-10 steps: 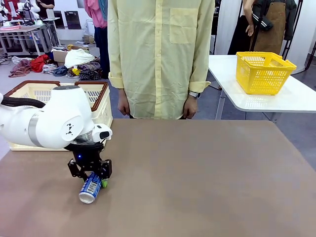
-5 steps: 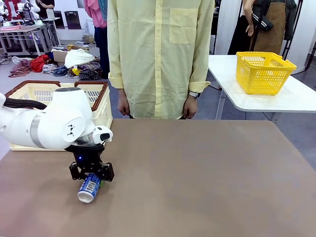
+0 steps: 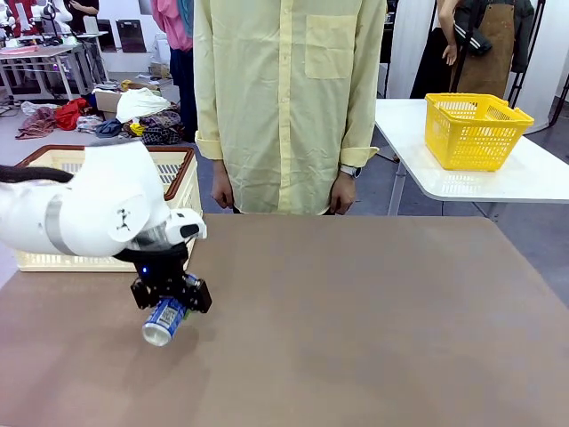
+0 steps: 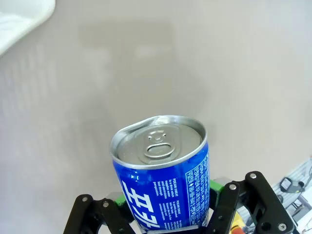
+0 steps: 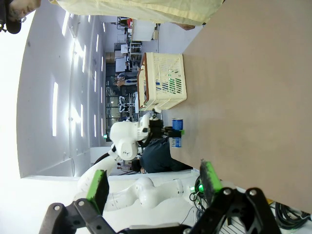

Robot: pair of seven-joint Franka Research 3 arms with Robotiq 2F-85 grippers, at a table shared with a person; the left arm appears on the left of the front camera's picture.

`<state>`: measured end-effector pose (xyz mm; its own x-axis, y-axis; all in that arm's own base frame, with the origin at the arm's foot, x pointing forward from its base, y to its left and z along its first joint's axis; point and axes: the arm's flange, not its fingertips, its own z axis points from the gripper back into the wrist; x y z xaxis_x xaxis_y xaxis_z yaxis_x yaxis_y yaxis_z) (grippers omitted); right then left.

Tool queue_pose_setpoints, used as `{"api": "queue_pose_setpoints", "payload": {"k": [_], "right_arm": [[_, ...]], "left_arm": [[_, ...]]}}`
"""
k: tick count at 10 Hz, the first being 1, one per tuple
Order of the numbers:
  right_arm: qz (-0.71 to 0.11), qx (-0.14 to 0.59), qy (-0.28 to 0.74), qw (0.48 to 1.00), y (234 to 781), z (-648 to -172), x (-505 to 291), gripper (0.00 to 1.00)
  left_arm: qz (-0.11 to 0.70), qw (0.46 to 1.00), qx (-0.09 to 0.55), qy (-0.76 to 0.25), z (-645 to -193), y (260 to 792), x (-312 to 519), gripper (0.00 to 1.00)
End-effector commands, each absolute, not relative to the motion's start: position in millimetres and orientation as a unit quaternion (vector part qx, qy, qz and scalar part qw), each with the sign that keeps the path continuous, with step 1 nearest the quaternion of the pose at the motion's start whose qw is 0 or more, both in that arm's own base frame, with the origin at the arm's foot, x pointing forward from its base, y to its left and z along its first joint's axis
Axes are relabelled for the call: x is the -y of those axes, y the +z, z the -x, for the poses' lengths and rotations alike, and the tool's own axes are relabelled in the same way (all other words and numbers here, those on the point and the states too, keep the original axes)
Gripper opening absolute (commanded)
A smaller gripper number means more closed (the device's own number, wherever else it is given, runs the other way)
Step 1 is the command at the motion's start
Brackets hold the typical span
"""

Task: Place the drinks into the Shopping basket.
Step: Pick up one drink and place it into the Shopping basket.

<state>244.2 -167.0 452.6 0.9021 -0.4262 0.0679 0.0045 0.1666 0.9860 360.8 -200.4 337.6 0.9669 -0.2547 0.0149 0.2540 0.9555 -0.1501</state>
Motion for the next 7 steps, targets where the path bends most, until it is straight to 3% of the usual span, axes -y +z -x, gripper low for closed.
{"api": "queue_pose_setpoints", "payload": {"k": [1,5,7], "right_arm": [[-0.637,0.168,-0.150,0.737,459,-247,167,1.00],[-0.637,0.168,-0.150,0.737,459,-247,167,1.00],[-0.637,0.168,-0.150,0.737,459,-247,167,1.00]], "left_arm": [[0.100,0.981,0.046,-0.158,-288,400,178,0.00],[0.116,0.970,0.124,-0.176,-245,512,170,0.00],[0.119,0.968,0.167,-0.142,-252,520,161,0.00]]}}
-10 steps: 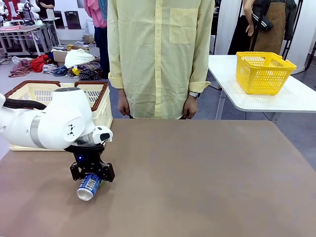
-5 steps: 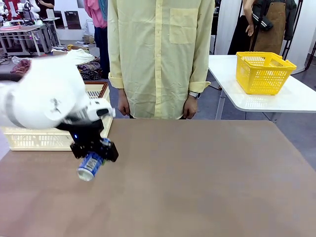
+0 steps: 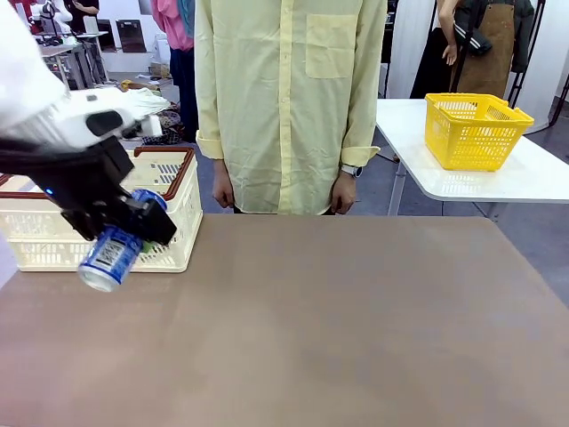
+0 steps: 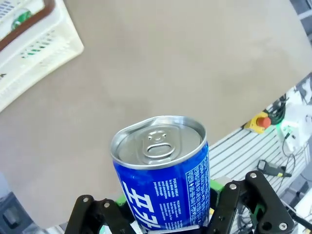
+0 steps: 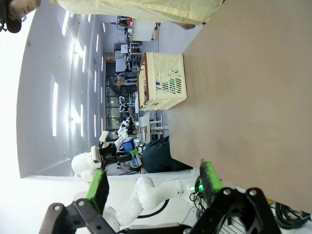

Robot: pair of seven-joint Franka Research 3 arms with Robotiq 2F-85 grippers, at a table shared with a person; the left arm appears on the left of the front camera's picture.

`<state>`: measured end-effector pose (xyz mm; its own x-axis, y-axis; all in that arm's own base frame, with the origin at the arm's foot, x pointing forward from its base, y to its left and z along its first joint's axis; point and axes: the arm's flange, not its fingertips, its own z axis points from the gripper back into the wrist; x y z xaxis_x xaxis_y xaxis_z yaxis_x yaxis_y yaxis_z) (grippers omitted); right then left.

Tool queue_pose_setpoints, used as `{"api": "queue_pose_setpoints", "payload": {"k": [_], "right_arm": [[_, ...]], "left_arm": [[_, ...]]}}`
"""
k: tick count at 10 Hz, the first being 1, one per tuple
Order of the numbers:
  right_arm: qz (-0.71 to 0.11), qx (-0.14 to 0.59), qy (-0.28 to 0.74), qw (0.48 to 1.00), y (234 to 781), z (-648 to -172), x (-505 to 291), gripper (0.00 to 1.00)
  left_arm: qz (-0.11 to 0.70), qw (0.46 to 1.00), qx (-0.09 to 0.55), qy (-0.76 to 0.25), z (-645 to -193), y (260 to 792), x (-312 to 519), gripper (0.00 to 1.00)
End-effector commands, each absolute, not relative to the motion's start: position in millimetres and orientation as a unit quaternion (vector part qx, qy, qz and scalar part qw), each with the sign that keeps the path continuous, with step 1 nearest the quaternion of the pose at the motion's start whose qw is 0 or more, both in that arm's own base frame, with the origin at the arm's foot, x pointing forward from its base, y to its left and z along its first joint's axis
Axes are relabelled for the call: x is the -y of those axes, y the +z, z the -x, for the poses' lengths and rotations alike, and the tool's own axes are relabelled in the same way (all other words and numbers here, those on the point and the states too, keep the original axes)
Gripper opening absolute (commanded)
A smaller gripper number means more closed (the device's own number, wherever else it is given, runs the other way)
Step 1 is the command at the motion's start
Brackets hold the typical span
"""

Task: Place the drinks into the Shopping basket.
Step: Pick up one drink and place it into the Shopping basket.

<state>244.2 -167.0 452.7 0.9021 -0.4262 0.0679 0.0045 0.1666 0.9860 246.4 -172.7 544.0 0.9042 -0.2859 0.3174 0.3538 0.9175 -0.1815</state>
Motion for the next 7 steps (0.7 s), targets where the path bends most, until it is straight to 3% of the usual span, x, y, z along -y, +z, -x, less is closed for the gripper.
{"api": "queue_pose_setpoints", "payload": {"k": [1,4,5,7], "right_arm": [[-0.637,0.168,-0.150,0.737,459,-247,167,1.00],[-0.637,0.168,-0.150,0.737,459,-247,167,1.00],[-0.637,0.168,-0.150,0.737,459,-247,167,1.00],[-0.637,0.168,-0.150,0.737,459,-247,167,1.00]], "left_arm": [[0.115,0.970,0.121,-0.177,-249,532,182,0.00],[0.113,0.970,0.135,-0.167,-248,538,175,0.00],[0.084,0.967,0.091,-0.221,-247,537,181,0.00],[0.046,0.981,0.100,-0.157,-298,584,159,0.00]]}}
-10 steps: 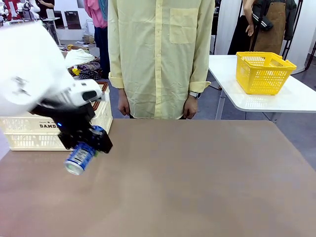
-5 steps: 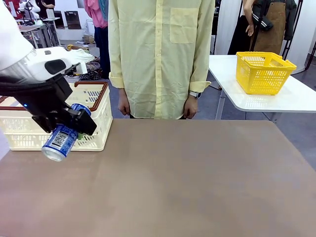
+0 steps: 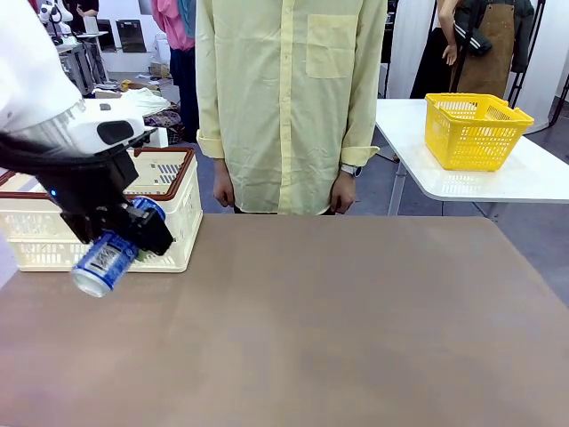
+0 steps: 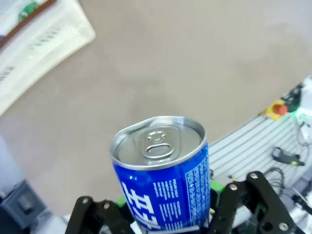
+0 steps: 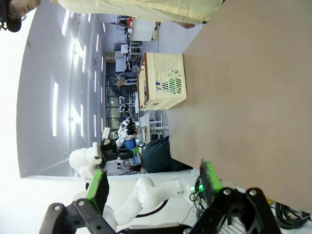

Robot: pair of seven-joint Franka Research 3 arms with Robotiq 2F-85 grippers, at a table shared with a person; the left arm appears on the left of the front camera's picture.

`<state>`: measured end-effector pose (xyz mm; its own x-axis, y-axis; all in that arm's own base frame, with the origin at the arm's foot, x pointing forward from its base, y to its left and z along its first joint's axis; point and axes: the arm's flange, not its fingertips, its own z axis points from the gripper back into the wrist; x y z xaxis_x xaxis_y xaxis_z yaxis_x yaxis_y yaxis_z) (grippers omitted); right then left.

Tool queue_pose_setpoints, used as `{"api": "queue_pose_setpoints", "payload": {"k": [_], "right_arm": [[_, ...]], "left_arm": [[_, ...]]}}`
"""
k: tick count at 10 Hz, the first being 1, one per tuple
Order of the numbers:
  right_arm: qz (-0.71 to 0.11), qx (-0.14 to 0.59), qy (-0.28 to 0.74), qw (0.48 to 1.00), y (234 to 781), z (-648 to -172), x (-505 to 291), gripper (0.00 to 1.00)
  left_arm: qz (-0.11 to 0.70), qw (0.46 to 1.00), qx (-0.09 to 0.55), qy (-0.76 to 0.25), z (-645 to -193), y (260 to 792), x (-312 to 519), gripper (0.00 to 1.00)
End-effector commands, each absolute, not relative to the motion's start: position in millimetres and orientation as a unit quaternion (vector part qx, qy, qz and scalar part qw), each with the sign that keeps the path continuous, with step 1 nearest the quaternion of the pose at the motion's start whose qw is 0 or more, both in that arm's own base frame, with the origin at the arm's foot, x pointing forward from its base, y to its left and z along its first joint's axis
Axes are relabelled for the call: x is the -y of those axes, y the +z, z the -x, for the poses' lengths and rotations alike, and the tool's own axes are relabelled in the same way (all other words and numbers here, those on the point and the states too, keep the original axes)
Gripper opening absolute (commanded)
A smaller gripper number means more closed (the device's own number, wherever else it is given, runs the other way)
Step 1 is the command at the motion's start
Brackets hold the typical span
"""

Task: Place the drinks into the Shopping basket.
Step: Pick up one drink and place it into the Shopping basket.

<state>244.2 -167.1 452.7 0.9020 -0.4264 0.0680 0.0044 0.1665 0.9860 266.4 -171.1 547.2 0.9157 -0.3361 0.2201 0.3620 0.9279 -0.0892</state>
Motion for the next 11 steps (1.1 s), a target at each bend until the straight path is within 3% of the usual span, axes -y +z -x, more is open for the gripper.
{"api": "queue_pose_setpoints", "payload": {"k": [1,4,8,10,11], "right_arm": [[-0.637,0.168,-0.150,0.737,459,-247,167,1.00],[-0.637,0.168,-0.150,0.737,459,-247,167,1.00],[-0.637,0.168,-0.150,0.737,459,-247,167,1.00],[-0.637,0.168,-0.150,0.737,459,-247,167,1.00],[-0.637,0.168,-0.150,0.737,459,-247,167,1.00]], "left_arm": [[0.054,0.984,0.084,-0.147,-330,609,138,0.00],[0.063,0.984,0.149,-0.069,-407,649,82,0.00],[0.064,0.984,0.156,0.059,-517,610,-2,0.00],[0.096,0.983,0.124,0.098,-529,600,-15,0.00],[0.068,0.985,0.153,0.050,-522,589,-15,0.00]]}}
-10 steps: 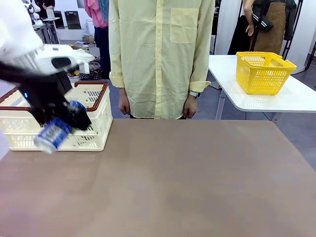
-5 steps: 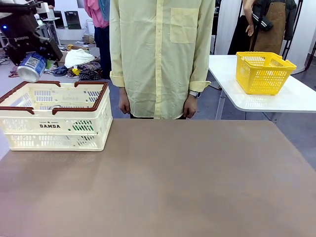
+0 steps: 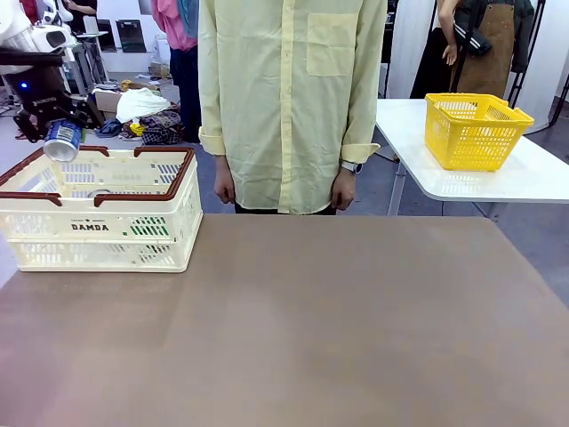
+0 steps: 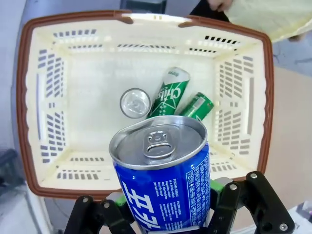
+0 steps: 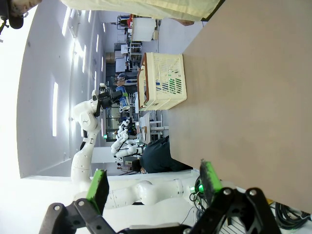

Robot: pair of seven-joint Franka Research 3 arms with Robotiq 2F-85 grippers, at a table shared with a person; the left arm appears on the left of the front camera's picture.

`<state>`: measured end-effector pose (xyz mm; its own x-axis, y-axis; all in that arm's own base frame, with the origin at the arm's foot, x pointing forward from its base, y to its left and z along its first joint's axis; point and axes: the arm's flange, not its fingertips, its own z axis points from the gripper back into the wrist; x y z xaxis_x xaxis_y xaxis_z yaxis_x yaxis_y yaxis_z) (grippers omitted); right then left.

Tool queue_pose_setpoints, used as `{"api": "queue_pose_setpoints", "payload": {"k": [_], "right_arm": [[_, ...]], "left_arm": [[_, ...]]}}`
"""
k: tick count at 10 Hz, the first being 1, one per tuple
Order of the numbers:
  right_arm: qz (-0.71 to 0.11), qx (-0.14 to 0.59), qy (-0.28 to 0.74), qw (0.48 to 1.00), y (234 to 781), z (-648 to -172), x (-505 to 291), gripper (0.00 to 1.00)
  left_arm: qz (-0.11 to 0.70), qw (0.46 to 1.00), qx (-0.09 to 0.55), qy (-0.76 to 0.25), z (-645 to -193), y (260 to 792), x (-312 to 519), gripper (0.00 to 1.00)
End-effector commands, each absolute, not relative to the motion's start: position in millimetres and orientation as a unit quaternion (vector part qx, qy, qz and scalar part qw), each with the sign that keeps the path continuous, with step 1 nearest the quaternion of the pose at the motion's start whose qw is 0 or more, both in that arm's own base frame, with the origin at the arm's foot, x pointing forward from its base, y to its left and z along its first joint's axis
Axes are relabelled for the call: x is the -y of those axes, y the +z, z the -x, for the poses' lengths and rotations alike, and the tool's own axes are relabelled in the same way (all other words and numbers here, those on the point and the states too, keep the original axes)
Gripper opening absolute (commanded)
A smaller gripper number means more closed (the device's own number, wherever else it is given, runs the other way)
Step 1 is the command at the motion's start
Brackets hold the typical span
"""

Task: Place the drinks into the Shopping basket.
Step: Pick up one drink and place it into the Shopping basket.

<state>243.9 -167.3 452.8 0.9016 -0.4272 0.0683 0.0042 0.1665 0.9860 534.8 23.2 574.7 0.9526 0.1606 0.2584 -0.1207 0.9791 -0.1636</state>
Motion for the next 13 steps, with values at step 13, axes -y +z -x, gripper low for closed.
{"api": "queue_pose_setpoints", "payload": {"k": [13], "right_arm": [[-0.637,0.168,-0.150,0.737,459,-247,167,1.00]], "left_arm": [[0.073,0.994,0.078,-0.006,-622,474,-25,0.00]]}}
